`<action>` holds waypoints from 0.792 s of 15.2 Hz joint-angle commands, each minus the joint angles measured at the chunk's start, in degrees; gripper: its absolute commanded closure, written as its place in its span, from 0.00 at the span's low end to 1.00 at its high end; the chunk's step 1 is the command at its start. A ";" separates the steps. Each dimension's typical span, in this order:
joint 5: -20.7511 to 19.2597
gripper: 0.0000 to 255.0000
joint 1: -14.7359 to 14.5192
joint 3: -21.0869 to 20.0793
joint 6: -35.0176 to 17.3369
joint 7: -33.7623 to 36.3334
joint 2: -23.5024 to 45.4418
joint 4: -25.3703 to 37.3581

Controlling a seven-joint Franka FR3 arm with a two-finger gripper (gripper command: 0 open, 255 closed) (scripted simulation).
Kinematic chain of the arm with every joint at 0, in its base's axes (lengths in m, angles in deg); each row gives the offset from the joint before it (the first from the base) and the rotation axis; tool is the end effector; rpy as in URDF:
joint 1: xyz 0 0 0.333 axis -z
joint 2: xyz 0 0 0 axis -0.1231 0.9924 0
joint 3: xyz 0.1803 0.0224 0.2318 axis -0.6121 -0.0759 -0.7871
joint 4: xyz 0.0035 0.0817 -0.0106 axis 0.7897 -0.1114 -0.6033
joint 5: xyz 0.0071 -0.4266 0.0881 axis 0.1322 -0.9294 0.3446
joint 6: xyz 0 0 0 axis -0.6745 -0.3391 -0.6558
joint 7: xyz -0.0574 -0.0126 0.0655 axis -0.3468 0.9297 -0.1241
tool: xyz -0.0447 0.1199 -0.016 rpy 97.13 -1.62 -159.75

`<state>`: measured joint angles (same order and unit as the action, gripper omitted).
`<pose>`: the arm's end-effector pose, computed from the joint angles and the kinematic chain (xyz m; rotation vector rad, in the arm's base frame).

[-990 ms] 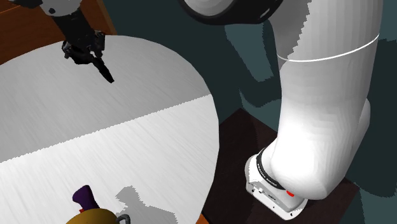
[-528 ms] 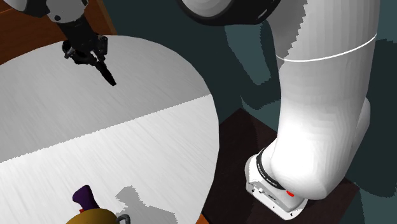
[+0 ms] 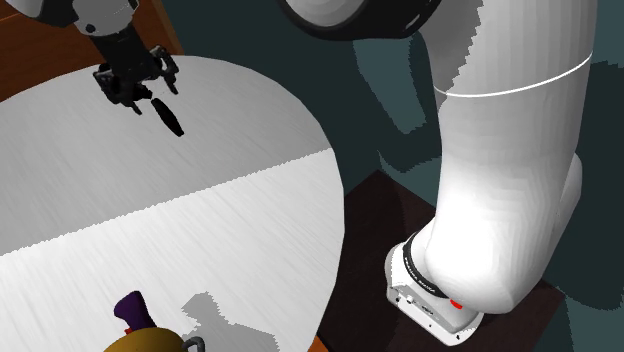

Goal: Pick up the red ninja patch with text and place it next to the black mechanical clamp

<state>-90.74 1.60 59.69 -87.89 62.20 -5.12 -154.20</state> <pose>0.6797 0.2518 0.3161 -3.0995 -0.2286 0.1962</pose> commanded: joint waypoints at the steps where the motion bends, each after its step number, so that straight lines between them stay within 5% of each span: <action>1: 0.00 0.00 0.00 0.00 0.00 0.00 0.00 0.00; 5: 0.18 0.00 -0.44 -0.12 7.27 -0.28 -0.06 7.27; 12: 0.18 0.00 -0.44 -0.13 7.27 -0.28 -0.06 7.27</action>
<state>-90.55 1.17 59.57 -80.64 61.92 -5.18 -146.94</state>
